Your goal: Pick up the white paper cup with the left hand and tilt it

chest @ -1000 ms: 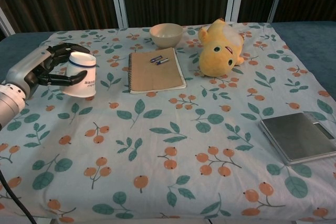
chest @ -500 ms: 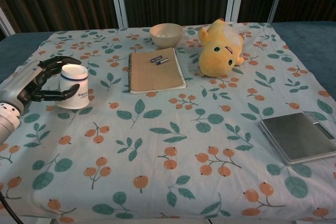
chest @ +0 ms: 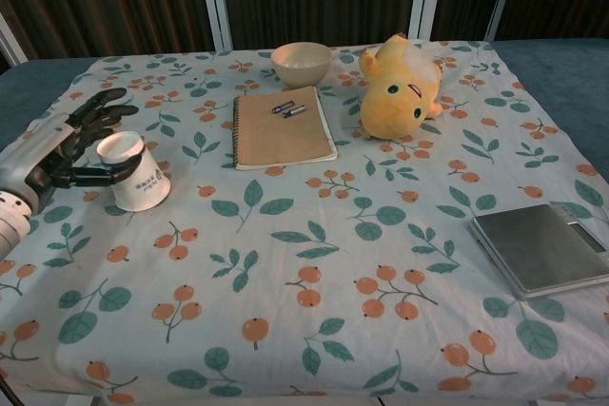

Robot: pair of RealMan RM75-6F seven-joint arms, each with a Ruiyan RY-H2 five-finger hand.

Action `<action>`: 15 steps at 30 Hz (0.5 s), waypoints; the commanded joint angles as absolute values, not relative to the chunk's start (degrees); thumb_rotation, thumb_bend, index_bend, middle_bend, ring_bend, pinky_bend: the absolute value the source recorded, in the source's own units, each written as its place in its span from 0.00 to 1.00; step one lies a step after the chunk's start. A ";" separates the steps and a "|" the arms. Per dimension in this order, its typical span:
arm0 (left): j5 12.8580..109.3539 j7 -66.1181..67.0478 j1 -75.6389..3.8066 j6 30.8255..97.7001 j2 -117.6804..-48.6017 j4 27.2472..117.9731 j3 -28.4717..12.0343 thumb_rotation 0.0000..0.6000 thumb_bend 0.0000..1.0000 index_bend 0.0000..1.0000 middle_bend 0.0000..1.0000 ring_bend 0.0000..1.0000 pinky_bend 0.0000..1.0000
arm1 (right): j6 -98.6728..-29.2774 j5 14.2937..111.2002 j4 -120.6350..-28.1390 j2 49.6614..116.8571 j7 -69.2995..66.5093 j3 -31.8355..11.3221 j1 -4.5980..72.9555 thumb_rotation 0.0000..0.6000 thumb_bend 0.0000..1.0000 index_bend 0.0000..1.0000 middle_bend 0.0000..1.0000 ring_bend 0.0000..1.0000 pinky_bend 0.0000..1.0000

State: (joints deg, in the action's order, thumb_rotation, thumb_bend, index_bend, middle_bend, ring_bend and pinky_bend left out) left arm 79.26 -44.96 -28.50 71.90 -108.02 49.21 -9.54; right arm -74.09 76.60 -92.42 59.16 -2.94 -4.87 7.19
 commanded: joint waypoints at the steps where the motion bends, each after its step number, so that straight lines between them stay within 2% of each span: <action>1: 79.16 -45.06 -28.33 71.91 -107.53 50.13 -9.99 1.00 0.36 0.00 0.07 0.00 0.07 | -74.35 76.58 -92.89 58.77 -3.00 -4.87 6.96 1.00 0.11 0.00 0.00 0.00 0.00; 4: 80.10 -44.60 -28.00 73.30 -106.41 51.95 -9.98 1.00 0.35 0.00 0.06 0.00 0.09 | -74.93 76.72 -93.54 58.23 -3.66 -4.95 6.65 1.00 0.11 0.00 0.00 0.00 0.00; 8: 83.43 -40.55 -27.68 76.91 -101.75 57.91 -9.23 1.00 0.35 0.00 0.01 0.00 0.06 | -75.93 77.13 -93.30 58.16 -4.01 -5.16 6.38 1.00 0.11 0.00 0.00 0.00 0.00; 11: 85.05 -30.59 -26.65 78.64 -94.88 65.69 -8.26 1.00 0.36 0.00 0.00 0.00 0.07 | -75.95 77.44 -92.52 58.69 -4.42 -4.98 6.34 1.00 0.11 0.00 0.00 0.00 0.00; 15: 83.37 -8.90 -23.95 77.58 -81.23 80.64 -6.38 1.00 0.37 0.00 0.00 0.00 0.02 | -76.30 78.27 -90.68 59.77 -5.07 -4.76 6.30 1.00 0.11 0.00 0.00 0.00 0.00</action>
State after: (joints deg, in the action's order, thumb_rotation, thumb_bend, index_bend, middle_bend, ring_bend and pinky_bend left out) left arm 83.40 -28.53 -26.63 76.99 -94.63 66.16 -8.48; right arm -76.13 78.03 -91.07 59.47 -4.89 -4.83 6.33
